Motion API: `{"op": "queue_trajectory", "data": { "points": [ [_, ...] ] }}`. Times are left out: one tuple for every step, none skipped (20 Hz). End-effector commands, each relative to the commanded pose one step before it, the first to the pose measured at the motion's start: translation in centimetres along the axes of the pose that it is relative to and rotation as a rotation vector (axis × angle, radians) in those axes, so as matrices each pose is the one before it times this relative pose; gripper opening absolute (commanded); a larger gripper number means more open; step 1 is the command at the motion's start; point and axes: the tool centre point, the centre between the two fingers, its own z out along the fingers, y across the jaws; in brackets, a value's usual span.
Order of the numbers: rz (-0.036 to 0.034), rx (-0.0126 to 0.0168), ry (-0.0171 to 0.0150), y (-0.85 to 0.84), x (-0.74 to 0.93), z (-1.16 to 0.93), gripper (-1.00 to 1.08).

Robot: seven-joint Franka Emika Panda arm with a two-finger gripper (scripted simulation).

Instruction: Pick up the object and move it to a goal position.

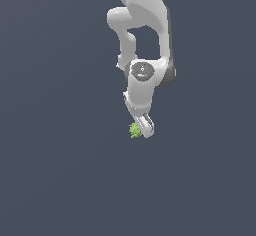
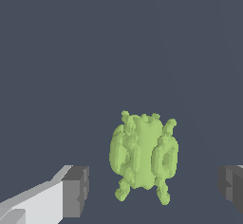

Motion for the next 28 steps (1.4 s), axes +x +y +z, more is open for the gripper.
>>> {"op": "queue_trajectory", "data": {
  "points": [
    [0.03674, -0.0009, 0.00132, 0.046, -0.102, 0.248, 1.0],
    [0.01095, -0.00034, 0.00039, 0.017, -0.034, 0.078, 1.0],
    [0.00966, -0.0003, 0.00035, 0.015, -0.03, 0.069, 1.0],
    [0.00838, -0.00026, 0.00031, 0.014, -0.026, 0.06, 1.0],
    [0.00707, -0.00021, 0.00027, 0.011, -0.023, 0.05, 1.0],
    [0.00579, -0.00017, 0.00022, 0.01, -0.018, 0.041, 1.0],
    [0.00452, -0.00013, 0.00017, 0.008, -0.013, 0.032, 1.0],
    [0.0032, -0.00009, 0.00012, 0.005, -0.011, 0.023, 1.0],
    [0.00195, -0.00006, 0.00008, 0.004, -0.005, 0.014, 1.0],
    [0.00069, -0.00002, 0.00003, 0.002, 0.001, 0.005, 1.0],
    [-0.00436, -0.00009, -0.00023, -0.004, -0.003, -0.018, 1.0],
    [0.0, 0.0, 0.0, 0.0, -0.002, 0.038, 1.0],
    [0.0, 0.0, 0.0, 0.001, -0.007, 0.113, 1.0],
    [0.0, 0.0, 0.0, 0.003, -0.011, 0.188, 1.0],
    [0.00069, -0.00001, 0.00002, 0.015, 0.024, 0.262, 1.0],
    [0.0, 0.0, 0.0, 0.006, -0.021, 0.336, 1.0],
    [0.00069, -0.00001, 0.00003, 0.019, 0.014, 0.408, 1.0],
    [0.00049, -0.00001, 0.00003, 0.019, -0.002, 0.479, 1.0],
    [0.00069, -0.00002, 0.00004, 0.024, 0.005, 0.547, 1.0],
    [0.00049, -0.00001, 0.00003, 0.021, -0.009, 0.586, 1.0],
    [0.00049, -0.00001, 0.00003, 0.015, -0.004, 0.521, 1.0],
    [0.00049, 0.0, 0.00002, 0.008, 0.003, 0.444, 1.0],
    [0.0, 0.0, 0.0, -0.008, -0.018, 0.367, 1.0],
    [0.00049, 0.00003, 0.0, -0.01, 0.018, 0.287, 1.0],
    [0.0, 0.0, 0.0, -0.025, -0.004, 0.213, 1.0],
    [0.0, 0.0, 0.0, -0.028, 0.002, 0.142, 1.0],
    [0.0, 0.0, 0.0, -0.024, 0.004, 0.078, 1.0],
    [0.0, 0.0, 0.0, -0.01, 0.002, 0.024, 1.0]
  ]
}}
